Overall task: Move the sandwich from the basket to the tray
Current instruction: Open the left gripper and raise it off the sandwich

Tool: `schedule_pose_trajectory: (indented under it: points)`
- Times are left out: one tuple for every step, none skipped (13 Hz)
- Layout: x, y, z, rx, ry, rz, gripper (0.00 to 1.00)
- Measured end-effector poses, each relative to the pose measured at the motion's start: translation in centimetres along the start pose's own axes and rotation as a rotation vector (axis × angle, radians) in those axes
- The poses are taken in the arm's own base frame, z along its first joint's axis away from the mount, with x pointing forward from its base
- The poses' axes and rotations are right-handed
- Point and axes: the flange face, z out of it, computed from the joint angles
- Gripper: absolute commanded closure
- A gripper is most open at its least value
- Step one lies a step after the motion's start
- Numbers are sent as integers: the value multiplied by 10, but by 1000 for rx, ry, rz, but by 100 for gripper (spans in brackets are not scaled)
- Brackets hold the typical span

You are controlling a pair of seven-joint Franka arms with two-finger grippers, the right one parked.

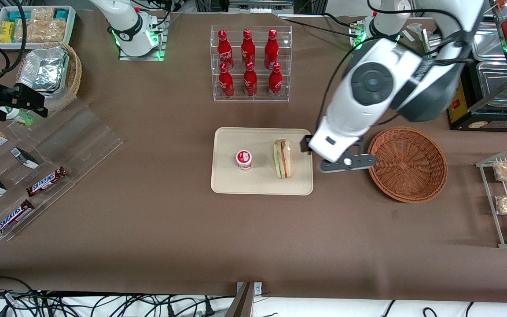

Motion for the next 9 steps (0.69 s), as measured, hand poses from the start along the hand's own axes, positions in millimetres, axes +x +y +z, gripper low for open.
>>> schedule_pose_trajectory:
  points:
    - [6, -16, -9, 13, -9, 23, 0]
    - [13, -34, -15, 29, -29, 51, 0]
    - [20, -54, -18, 48, -50, 84, 0]
    - [28, -76, -21, 59, -69, 124, 0]
    - [36, -97, -25, 55, -85, 164, 0]
    - [45, -120, -27, 42, -102, 191, 0]
    - [53, -146, -27, 25, -119, 215, 0]
    - [62, -172, -25, 7, -131, 244, 0]
    - [69, -197, -23, -8, -138, 270, 0]
